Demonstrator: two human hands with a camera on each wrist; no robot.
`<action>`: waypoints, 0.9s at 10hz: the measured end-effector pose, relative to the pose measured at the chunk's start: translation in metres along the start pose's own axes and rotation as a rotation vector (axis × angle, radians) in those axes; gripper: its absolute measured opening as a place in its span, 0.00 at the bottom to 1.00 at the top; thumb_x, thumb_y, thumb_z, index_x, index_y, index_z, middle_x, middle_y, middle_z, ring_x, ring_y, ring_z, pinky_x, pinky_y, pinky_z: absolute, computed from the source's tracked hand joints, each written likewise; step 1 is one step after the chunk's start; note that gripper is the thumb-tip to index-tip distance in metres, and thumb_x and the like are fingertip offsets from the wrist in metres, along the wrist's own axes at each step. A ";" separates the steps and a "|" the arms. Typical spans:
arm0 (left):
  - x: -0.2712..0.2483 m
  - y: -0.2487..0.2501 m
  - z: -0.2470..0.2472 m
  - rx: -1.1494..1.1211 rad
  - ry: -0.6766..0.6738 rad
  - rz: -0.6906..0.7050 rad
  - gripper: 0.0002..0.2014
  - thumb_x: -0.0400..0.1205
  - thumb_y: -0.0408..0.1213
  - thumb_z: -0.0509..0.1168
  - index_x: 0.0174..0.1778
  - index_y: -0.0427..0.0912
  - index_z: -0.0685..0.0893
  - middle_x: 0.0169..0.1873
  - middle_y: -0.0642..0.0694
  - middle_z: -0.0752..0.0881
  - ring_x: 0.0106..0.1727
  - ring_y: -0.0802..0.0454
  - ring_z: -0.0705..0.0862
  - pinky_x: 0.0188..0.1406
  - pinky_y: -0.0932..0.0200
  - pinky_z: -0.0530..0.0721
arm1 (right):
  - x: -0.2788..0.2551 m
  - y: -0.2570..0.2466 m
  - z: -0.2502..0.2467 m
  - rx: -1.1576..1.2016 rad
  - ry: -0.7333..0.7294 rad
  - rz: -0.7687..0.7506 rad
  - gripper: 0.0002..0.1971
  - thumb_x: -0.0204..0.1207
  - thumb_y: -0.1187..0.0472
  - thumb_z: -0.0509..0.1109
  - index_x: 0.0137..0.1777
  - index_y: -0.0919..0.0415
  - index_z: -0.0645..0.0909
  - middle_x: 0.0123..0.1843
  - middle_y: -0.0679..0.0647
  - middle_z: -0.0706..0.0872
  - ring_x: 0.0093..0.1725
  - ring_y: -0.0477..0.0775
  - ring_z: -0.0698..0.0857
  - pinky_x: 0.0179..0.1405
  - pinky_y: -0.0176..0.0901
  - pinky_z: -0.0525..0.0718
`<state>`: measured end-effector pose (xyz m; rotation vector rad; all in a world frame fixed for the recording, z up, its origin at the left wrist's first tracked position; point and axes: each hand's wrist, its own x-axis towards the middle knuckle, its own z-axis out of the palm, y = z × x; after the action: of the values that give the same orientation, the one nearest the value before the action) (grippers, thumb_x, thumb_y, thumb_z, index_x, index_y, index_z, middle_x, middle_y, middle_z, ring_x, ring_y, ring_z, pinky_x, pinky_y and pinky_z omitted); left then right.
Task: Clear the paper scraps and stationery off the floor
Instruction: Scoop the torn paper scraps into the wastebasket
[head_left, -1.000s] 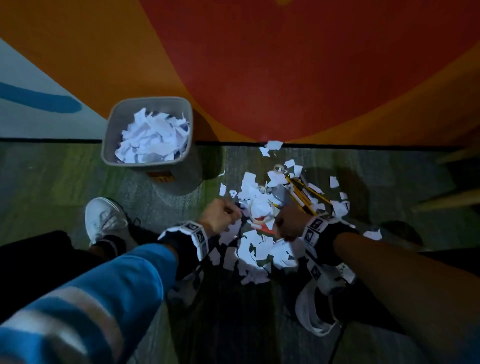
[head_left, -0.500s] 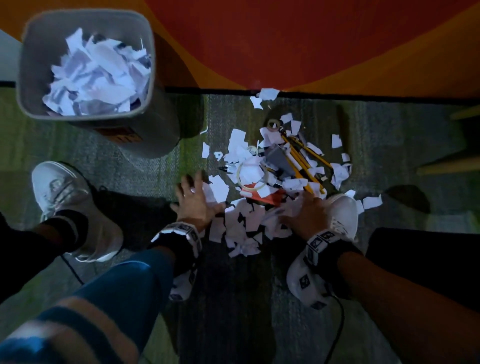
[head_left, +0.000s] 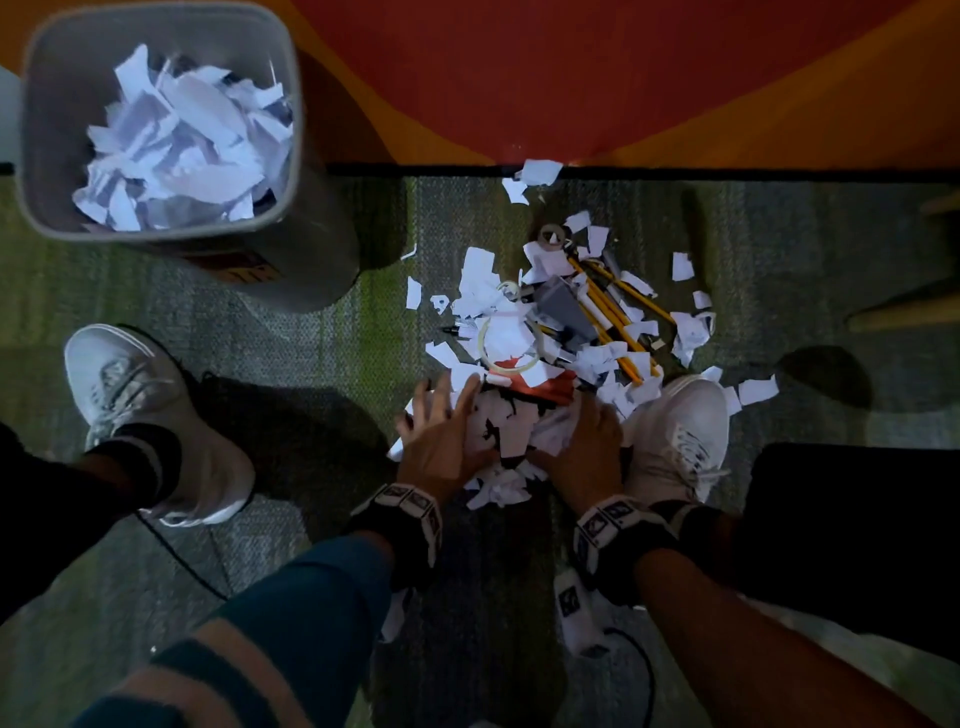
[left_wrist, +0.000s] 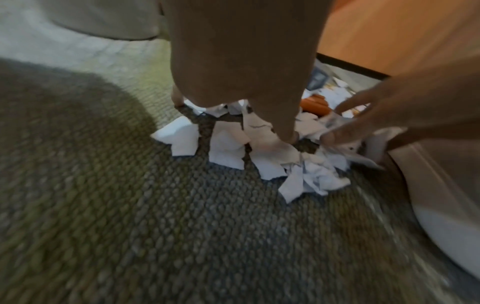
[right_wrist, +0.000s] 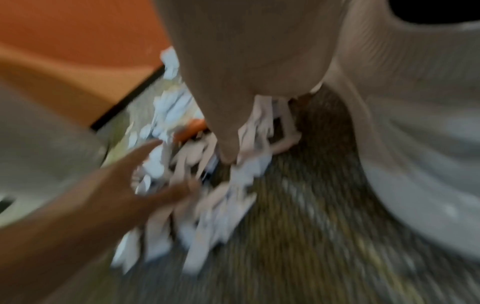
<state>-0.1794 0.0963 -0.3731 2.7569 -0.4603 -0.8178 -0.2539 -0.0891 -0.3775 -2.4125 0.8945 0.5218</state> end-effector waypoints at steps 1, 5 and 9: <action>-0.003 0.007 0.006 -0.002 -0.004 0.089 0.56 0.69 0.68 0.72 0.86 0.62 0.45 0.87 0.46 0.48 0.85 0.37 0.48 0.74 0.26 0.61 | 0.002 0.005 -0.008 -0.141 -0.045 0.027 0.64 0.57 0.35 0.82 0.86 0.54 0.47 0.82 0.64 0.57 0.79 0.70 0.60 0.75 0.64 0.66; 0.026 0.012 0.018 -0.273 0.119 0.307 0.17 0.85 0.35 0.65 0.67 0.57 0.84 0.67 0.38 0.82 0.66 0.38 0.82 0.67 0.40 0.81 | 0.013 0.011 -0.006 0.317 0.190 -0.027 0.17 0.76 0.69 0.69 0.65 0.69 0.82 0.61 0.70 0.79 0.61 0.69 0.80 0.56 0.45 0.73; -0.012 -0.049 -0.011 -0.517 0.359 -0.084 0.13 0.80 0.24 0.67 0.57 0.37 0.91 0.57 0.36 0.85 0.58 0.39 0.85 0.62 0.59 0.81 | -0.017 0.012 0.001 0.367 0.198 0.182 0.17 0.84 0.61 0.66 0.69 0.68 0.81 0.69 0.69 0.81 0.70 0.70 0.78 0.73 0.60 0.74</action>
<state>-0.1710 0.1468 -0.3729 2.3674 -0.0497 -0.3696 -0.2748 -0.0882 -0.3731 -2.0832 1.1882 0.1628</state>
